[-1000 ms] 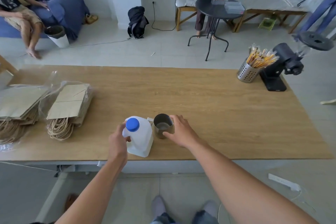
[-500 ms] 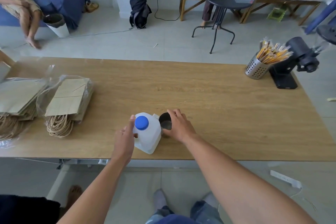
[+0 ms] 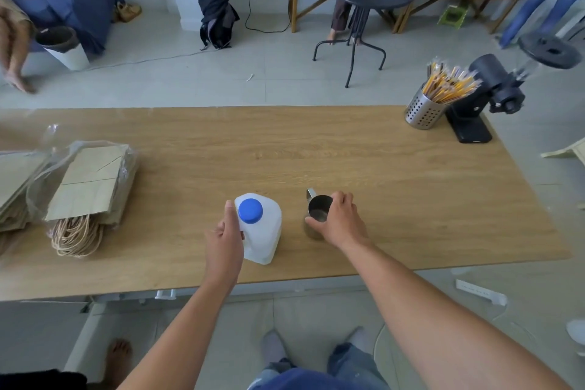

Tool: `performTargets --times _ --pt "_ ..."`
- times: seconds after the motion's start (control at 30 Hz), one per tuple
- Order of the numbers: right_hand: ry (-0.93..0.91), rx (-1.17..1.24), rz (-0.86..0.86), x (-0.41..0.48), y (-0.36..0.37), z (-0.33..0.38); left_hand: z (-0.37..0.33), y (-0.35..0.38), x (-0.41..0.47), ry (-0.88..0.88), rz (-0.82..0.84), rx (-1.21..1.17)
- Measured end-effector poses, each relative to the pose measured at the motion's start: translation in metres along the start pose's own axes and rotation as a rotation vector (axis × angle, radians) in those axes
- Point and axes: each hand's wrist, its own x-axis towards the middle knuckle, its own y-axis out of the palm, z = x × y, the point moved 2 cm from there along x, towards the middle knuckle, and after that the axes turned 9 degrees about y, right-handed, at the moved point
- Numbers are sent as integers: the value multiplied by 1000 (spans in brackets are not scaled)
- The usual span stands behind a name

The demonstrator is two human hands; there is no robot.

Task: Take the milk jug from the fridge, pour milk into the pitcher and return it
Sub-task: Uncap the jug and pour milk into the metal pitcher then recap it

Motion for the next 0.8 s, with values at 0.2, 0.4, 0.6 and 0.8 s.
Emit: performTargets --times 0.2,0.4,0.6,0.8 --pt "68 38 -26 -3 0 -8 -10 25 -18 11 -73 -28" --pt "75 114 4 -6 4 -11 -5 29 -20 7 -106 8" --pt "39 78 84 -8 -4 -18 -8 29 -23 11 -95 29" --pt "-87 60 -103 -20 -53 8 -6 34 -30 -2 -83 -17"
